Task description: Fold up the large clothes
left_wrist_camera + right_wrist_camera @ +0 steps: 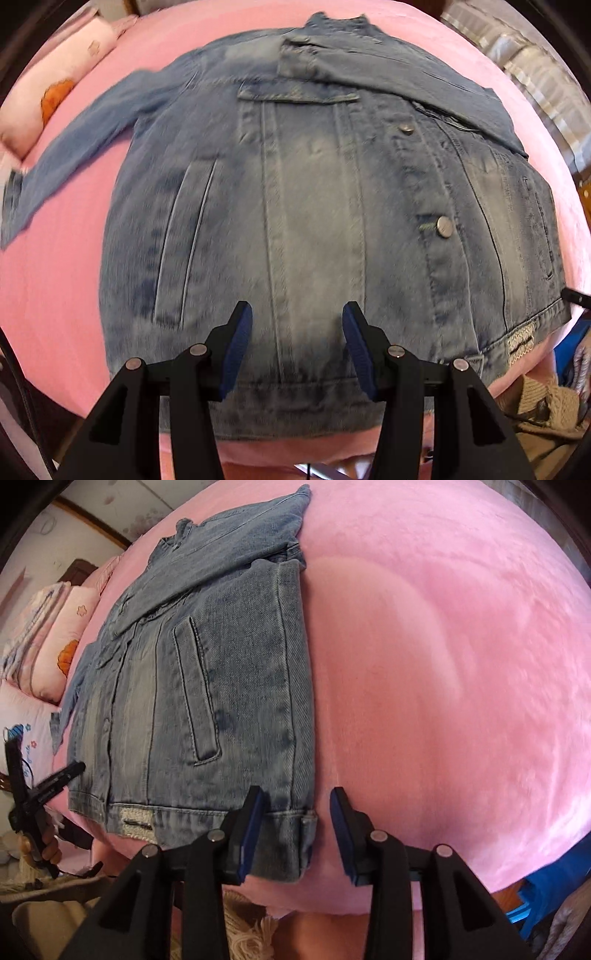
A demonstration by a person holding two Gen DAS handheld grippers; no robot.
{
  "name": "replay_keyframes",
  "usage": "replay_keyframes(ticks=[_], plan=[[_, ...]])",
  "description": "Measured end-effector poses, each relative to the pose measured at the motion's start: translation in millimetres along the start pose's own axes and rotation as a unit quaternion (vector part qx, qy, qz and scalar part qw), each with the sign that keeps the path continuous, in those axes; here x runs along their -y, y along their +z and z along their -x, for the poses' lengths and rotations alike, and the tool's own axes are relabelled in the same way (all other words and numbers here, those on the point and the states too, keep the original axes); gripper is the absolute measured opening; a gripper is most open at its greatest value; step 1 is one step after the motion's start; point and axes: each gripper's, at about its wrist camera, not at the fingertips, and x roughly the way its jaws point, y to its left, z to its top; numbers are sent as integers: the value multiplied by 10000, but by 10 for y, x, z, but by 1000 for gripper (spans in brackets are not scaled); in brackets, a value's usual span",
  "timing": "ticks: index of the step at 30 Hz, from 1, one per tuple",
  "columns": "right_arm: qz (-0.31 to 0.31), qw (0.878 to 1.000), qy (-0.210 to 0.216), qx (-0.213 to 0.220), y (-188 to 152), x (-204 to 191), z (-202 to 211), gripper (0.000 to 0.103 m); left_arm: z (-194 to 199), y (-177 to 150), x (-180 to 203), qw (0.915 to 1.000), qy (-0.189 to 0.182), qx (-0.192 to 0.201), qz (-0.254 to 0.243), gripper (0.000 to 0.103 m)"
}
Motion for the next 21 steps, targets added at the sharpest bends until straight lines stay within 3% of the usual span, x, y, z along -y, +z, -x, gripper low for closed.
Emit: replay_keyframes(ticks=[3,5,8,12,15,21], plan=[[-38,9998,117,-162,-74,-47,-15,39,-21,-67,-44,10000,19,-52,42,49],[131,9998,-34,-115,-114,-115,-6,39,-42,-116,-60,9999,74,-96,49,49],[155,9997,-172,-54,-148,-117,2,26,-69,-210,-99,9996,189,-166,88,50],[180,9995,-250,-118,-189,-164,43,21,-24,-304,-172,9992,290,-234,173,52],[225,9983,-446,-315,-270,-208,83,10,24,-385,-234,9989,311,-276,199,52],[133,9980,-567,-251,-347,-200,58,9,76,-502,-437,9990,250,-229,283,54]])
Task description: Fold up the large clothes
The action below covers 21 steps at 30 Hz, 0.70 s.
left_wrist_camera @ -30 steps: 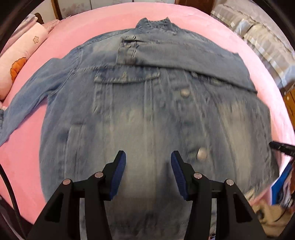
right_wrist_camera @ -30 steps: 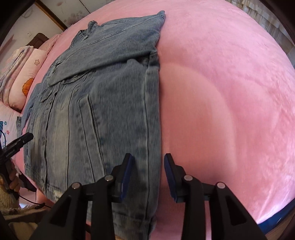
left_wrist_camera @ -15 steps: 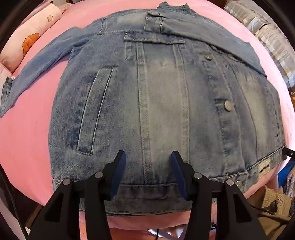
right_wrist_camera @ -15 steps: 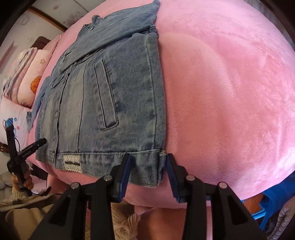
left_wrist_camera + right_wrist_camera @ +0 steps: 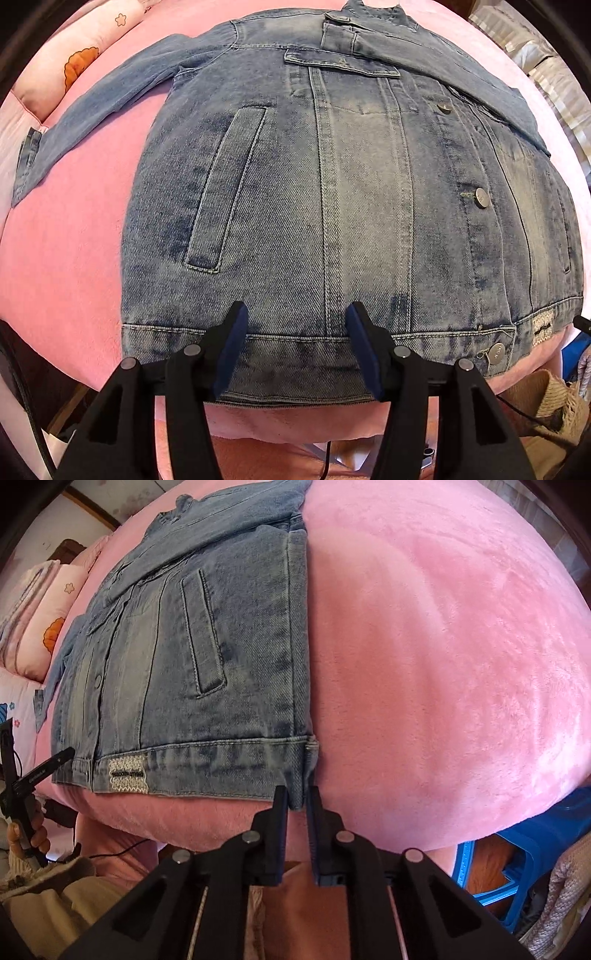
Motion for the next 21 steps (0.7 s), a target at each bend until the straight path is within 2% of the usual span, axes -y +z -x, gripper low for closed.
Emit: replay_keyframes(ticks=[4,7,10,15,18,21], plan=[[144,9997,-126,132,12,-72,109,13,126,-6,-74,9999,67,119,-2,54],[331,9982,-393,294,28,-153,210,16,302,-24,-260,9996,69,250,146,55],[578,9961,-488,462,74,-277,284,16,489,-29,-424,9986,145,427,287,56],[1016,9904,-593,728,205,-637,383,16,836,89,-578,9952,184,821,503,56],[1293,9862,-512,893,304,-908,428,16,972,171,-565,9926,120,1086,534,56],[1544,9811,-467,1070,429,-1210,501,16,1039,319,-552,9926,-6,1121,460,56]])
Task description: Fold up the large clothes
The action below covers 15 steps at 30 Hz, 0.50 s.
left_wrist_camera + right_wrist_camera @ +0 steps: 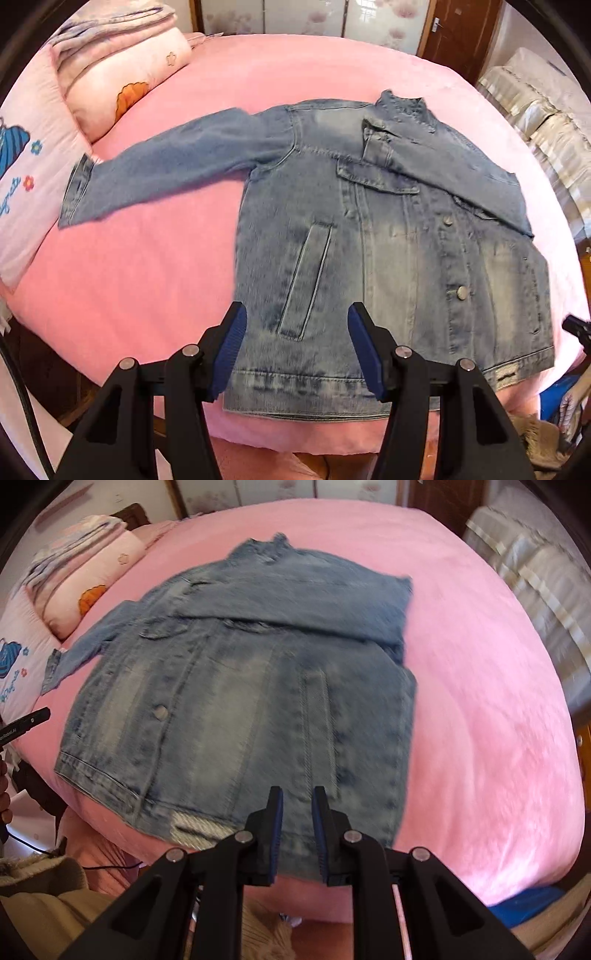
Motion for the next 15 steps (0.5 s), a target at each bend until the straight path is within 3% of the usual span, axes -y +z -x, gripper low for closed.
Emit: replay_keyframes(ticks=[5,6,9,13,15], plan=[[442,9979,162,439,423,-466,152,16,117,294,-150,9993,-295,-94,211,57],[553,9966,234,556,535,-591,194,16,155,382,-210,9990,-311,-80,300,64],[834,9924,360,833,821,-918,298,16,299,622,-373,9990,-145,148,393,75],[1175,9844,451,1229,1181,-1304,456,17,491,920,-593,9982,42,479,350,75],[1302,9794,454,1474,1386,-1499,542,25,570,1062,-719,9972,144,635,381,75]])
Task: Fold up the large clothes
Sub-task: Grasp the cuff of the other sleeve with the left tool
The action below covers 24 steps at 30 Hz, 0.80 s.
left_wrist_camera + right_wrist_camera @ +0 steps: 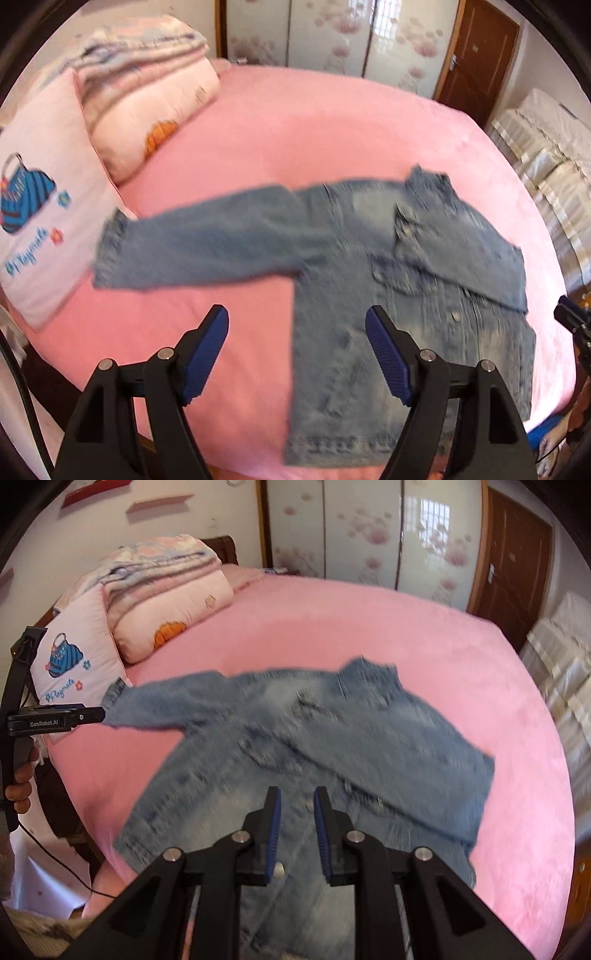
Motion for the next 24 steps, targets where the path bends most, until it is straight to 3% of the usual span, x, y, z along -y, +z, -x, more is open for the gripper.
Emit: replay_keyframes(ticks=[2,4,11,18,21,24], plan=[[69,9997,-8,247,225,-110,-3,38,43,151,-134,9998,127,166,56,76],[109,9987,-28,487,449,-217,-29,41,53,251,-260,9994,183,247,150,76],[-34,9963,62,851,1004,-509,-358,41,-148,468,-738,9966,371,383,629,76],[-187,9969,-47,756,1244,-786,-1031,41,-853,506,-1268,9905,111,-29,1372,76],[-242,9982,-117,535,1262,-871,-1375,41,-1227,417,-1541,9807,-264,-365,1902,76],[-253,9994,-16,256,1203,-942,-1646,41,-1605,219,-1829,9598,-682,-686,2634,76]])
